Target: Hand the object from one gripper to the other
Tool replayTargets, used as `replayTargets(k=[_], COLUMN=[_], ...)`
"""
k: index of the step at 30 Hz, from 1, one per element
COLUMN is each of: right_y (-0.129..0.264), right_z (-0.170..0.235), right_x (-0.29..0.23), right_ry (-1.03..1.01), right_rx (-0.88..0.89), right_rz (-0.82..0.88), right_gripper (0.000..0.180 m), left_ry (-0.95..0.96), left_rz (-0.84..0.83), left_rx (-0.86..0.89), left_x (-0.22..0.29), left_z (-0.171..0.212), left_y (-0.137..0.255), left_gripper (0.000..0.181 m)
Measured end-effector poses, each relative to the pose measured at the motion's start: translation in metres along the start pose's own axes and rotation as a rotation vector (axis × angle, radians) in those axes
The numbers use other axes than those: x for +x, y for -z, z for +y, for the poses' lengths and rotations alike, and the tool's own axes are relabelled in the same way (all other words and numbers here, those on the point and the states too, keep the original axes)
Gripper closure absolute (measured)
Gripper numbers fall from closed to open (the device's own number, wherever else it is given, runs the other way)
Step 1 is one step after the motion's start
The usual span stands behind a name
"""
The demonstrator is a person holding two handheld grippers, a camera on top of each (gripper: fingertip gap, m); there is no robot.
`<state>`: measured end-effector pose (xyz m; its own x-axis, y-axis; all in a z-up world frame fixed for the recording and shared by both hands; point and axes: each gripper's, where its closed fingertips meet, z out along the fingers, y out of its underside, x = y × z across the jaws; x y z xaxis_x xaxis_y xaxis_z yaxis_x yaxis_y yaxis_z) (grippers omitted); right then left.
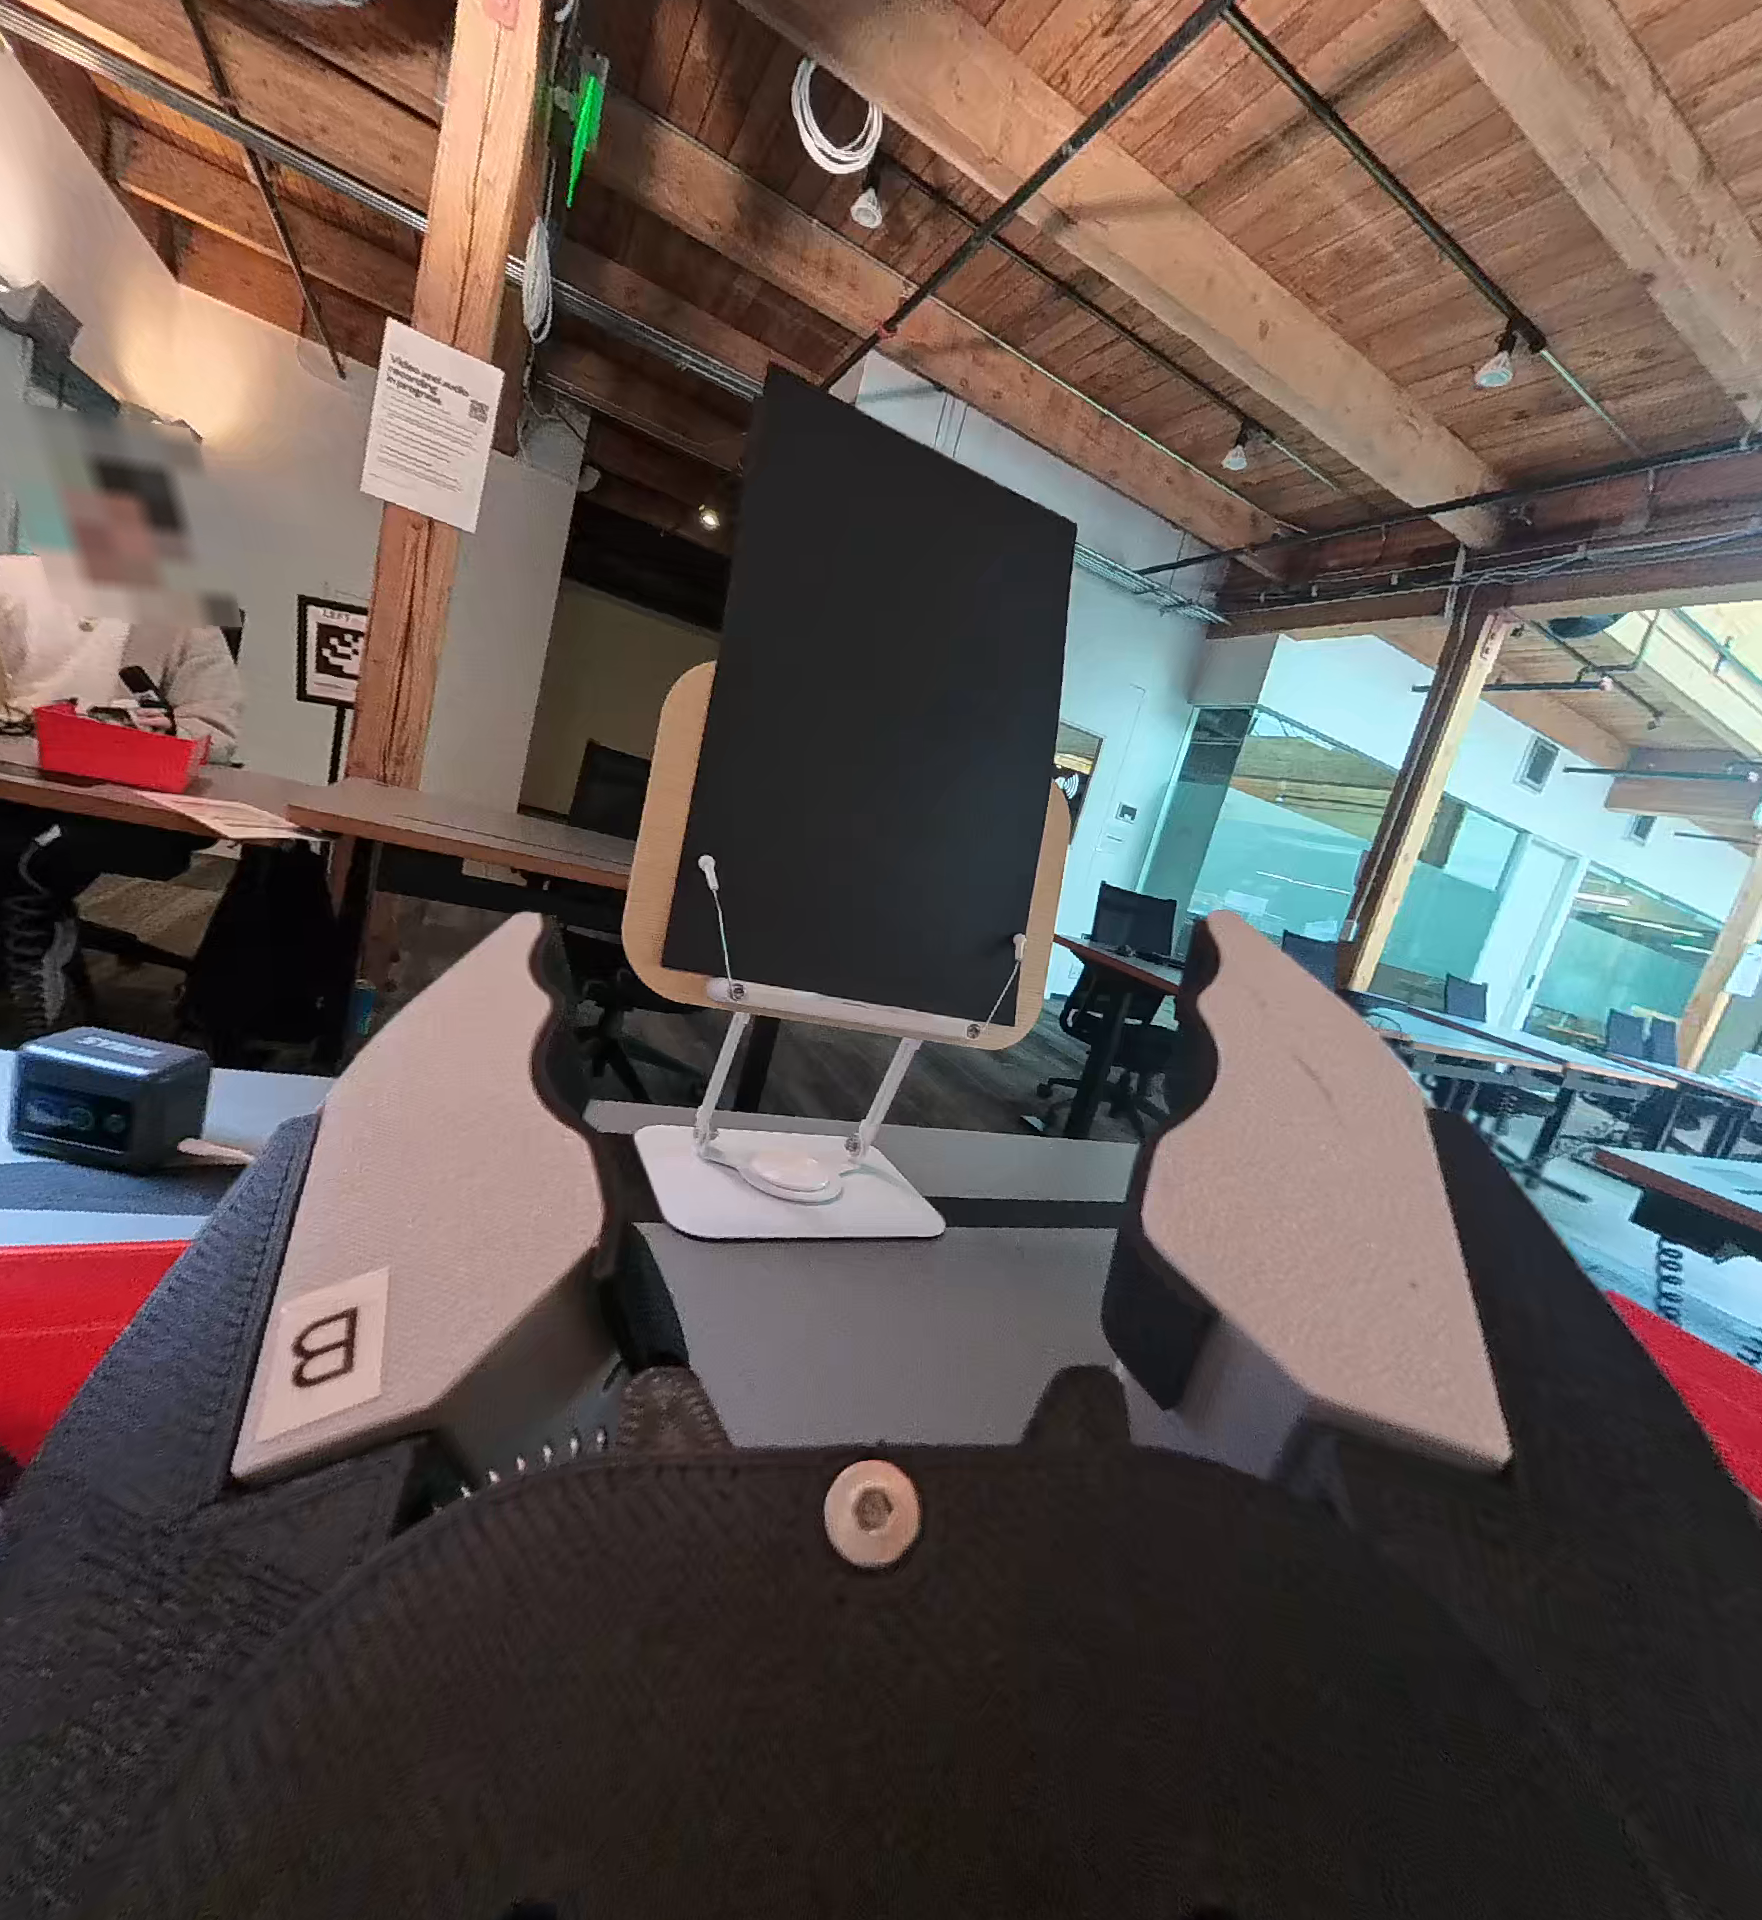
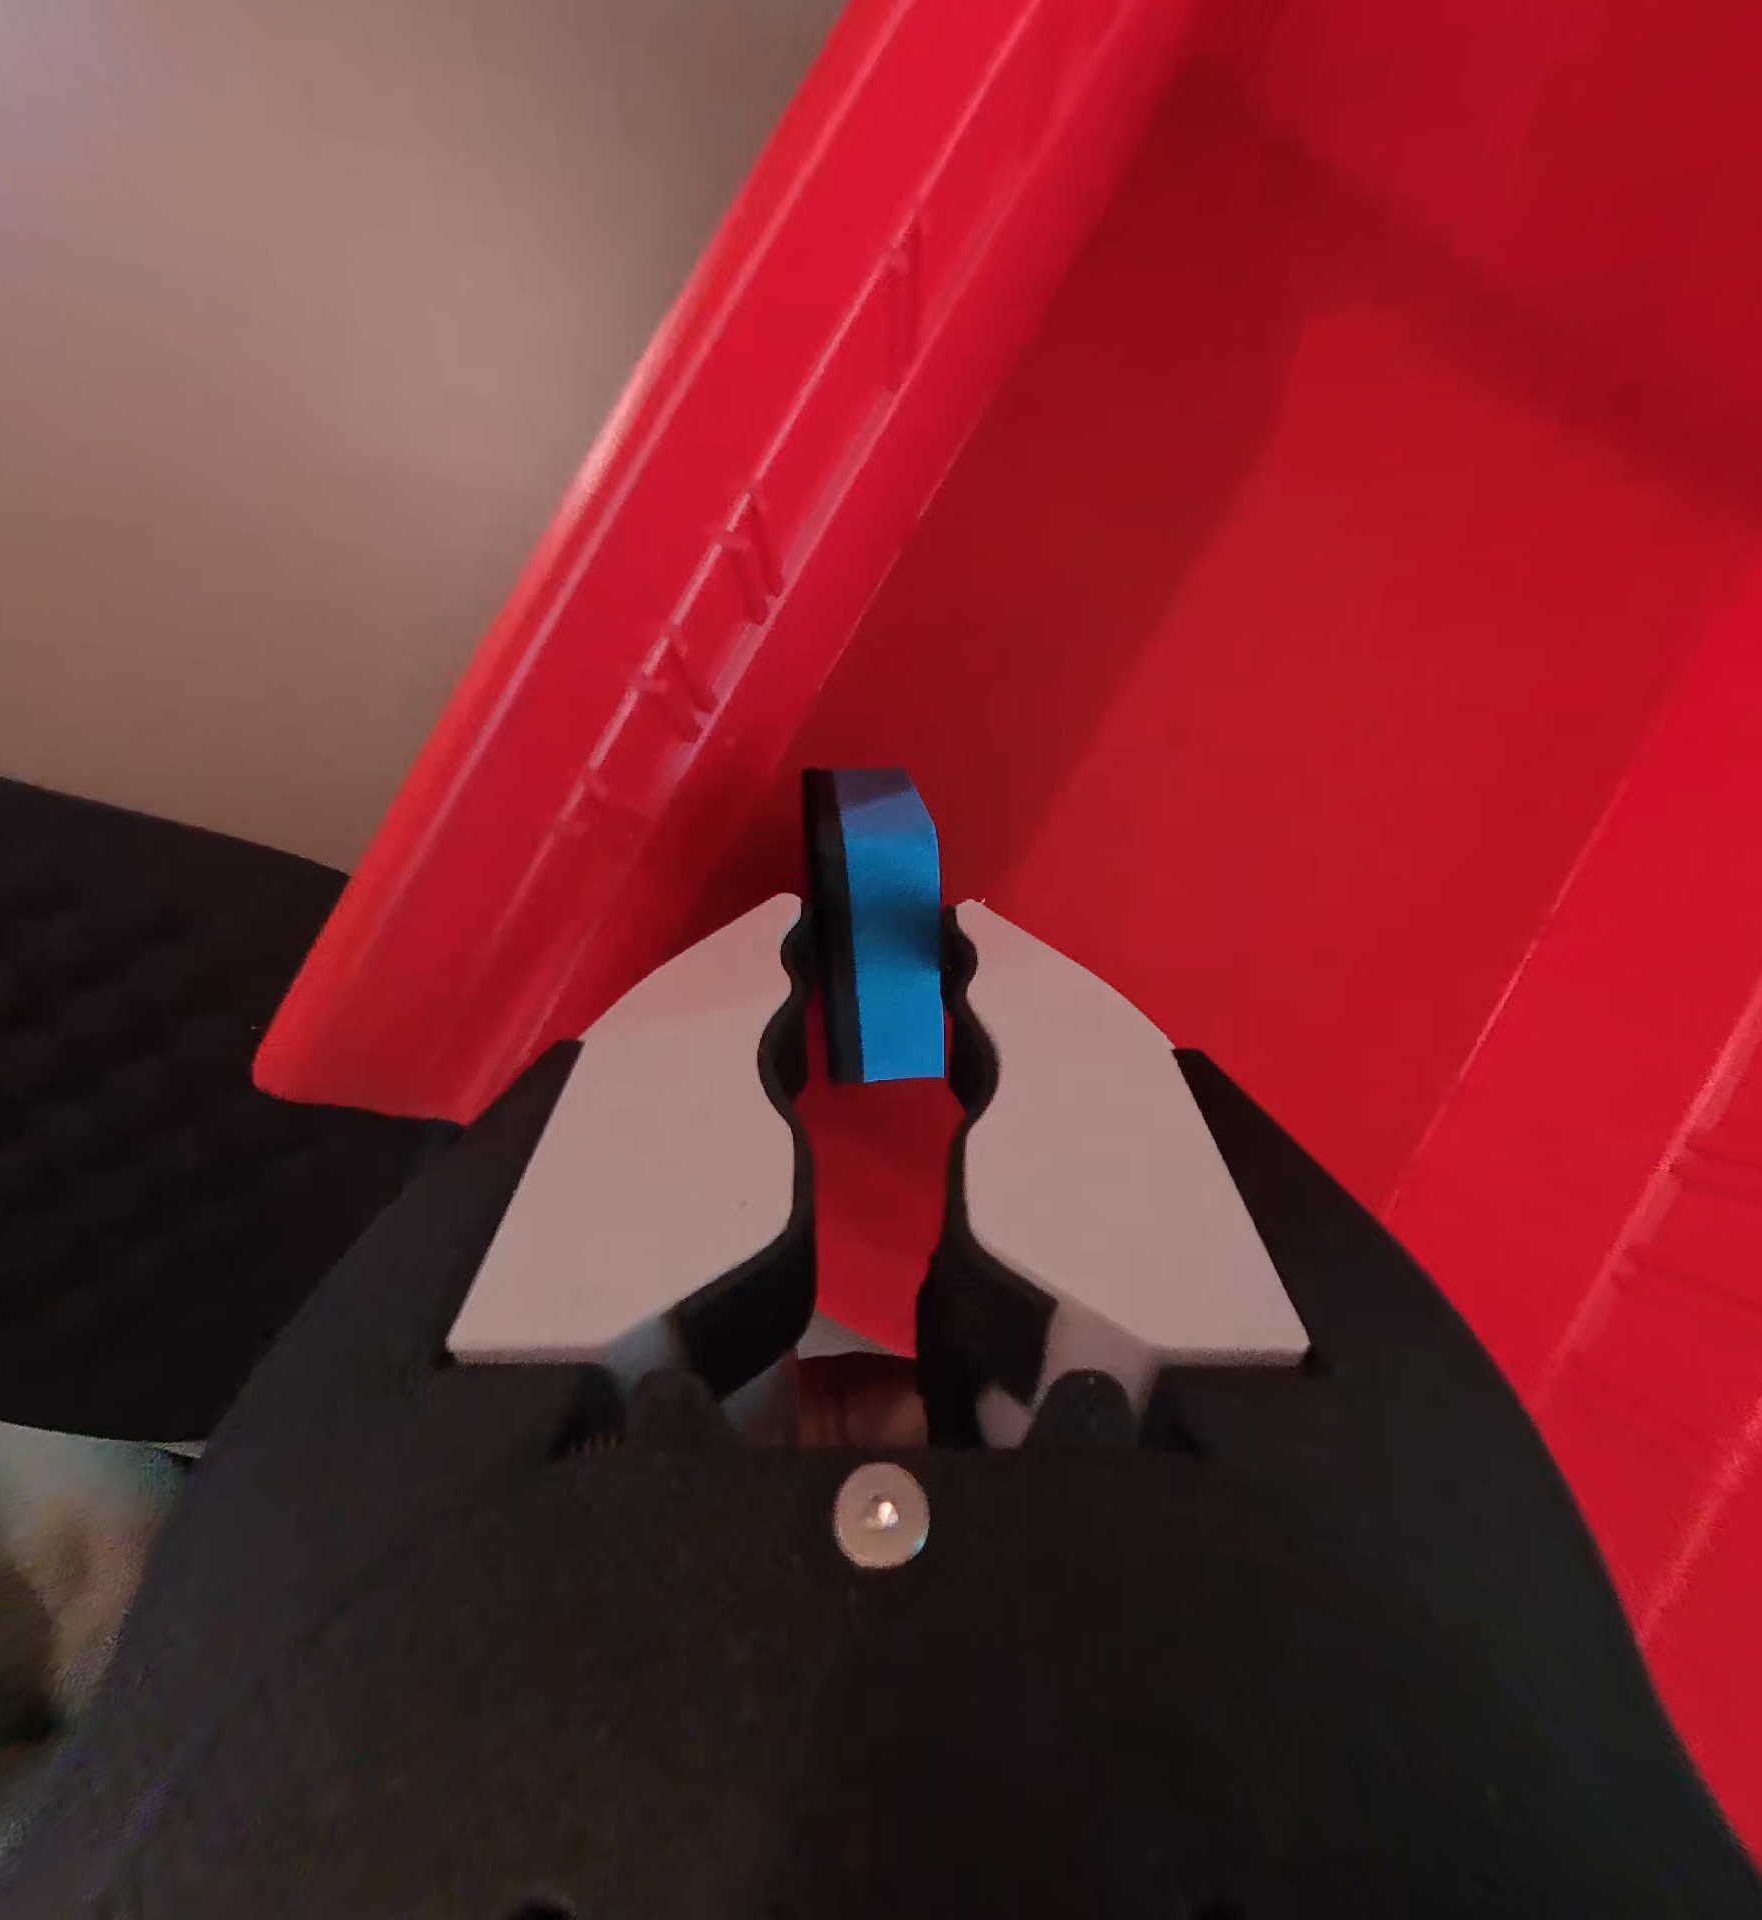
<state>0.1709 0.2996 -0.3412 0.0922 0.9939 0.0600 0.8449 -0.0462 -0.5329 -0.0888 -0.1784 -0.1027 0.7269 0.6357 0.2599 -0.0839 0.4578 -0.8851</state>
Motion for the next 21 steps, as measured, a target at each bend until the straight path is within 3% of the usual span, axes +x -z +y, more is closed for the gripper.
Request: replayTargets(k=[1,7,13,17,21], right_y=[-0.001,-0.005,0.002,0.022,0.060], right_z=[-0.001,0.005,-0.005,-0.027,-0.062], right_x=[-0.001,0.002,0.007,0.015,0.036], right_ry=[0.000,0.000,-0.021,-0.074,-0.145], right_rx=[0.000,-0.046,0.021,0.194,0.506], right_rz=[-0.001,0.014,0.038,0.050,0.129], right_gripper=[0.157,0.140,0.120,0.113,0.106], left_ry=[-0.013,-0.062,-0.092,-0.107,-0.073], left_rz=[-0.004,-0.005,0.005,-0.014,-0.060], left_rx=[-0.002,-0.019,-0.025,-0.003,0.050], left_x=[-0.001,-0.003,-0.002,-0.006,-0.018], left_z=[-0.001,-0.002,-0.005,-0.012,-0.025], left_y=[0.001,0.006,0.009,0.014,0.022], left_gripper=[0.071,0.067,0.060,0.059,0.059])
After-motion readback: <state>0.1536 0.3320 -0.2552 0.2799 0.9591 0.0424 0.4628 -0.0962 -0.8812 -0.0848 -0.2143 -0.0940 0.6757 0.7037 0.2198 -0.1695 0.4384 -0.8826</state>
